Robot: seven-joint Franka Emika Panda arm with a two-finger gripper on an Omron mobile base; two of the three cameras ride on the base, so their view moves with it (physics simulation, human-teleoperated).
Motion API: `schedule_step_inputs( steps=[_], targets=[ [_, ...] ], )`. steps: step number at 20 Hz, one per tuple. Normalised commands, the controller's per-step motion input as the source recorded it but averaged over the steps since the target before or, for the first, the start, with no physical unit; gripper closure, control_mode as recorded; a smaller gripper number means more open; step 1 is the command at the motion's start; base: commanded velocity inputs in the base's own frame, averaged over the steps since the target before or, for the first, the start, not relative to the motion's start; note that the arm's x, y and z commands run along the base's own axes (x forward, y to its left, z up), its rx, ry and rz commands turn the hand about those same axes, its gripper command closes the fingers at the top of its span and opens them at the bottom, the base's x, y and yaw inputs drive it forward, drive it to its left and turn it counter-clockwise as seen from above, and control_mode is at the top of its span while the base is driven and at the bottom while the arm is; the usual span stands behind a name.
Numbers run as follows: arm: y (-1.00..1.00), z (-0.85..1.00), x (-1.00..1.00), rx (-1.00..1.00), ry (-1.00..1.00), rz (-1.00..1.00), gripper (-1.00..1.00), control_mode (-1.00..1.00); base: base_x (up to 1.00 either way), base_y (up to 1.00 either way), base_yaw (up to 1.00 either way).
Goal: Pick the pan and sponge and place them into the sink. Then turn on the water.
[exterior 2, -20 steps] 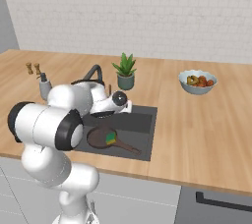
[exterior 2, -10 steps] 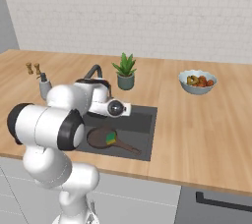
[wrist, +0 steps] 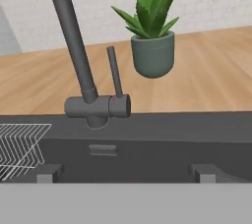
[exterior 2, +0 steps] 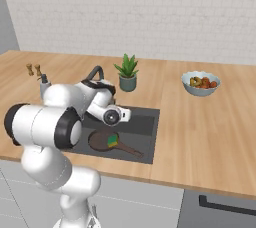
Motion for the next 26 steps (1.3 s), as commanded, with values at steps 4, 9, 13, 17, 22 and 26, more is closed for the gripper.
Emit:
schedule_step_inputs(
  steps=[4, 9, 13, 17, 22, 26],
  targets=[
    [0.04, 0.00, 0.17, 0.00, -0.02, -0.01, -1.00, -1.00, 0.00, 0.00, 0.00],
    [0.00, 0.09, 0.11, 0.00, -0.04, -0.02, -1.00, -1.00, 0.00, 0.00, 0.00],
    [0.00, 0.28, 0.02, 0.00, -0.05, -0.04, -1.00, -1.00, 0.00, 0.00, 0.00],
    [0.00, 0.24, 0.15, 0.00, -0.04, -0.05, -1.00, -1.00, 0.00, 0.00, 0.00],
    [0.00, 0.21, 0.31, 0.00, -0.02, -0.03, -1.00, -1.00, 0.00, 0.00, 0.00],
    [0.00, 0.04, 0.33, 0.00, -0.01, 0.00, -1.00, -1.00, 0.00, 0.00, 0.00]
  ],
)
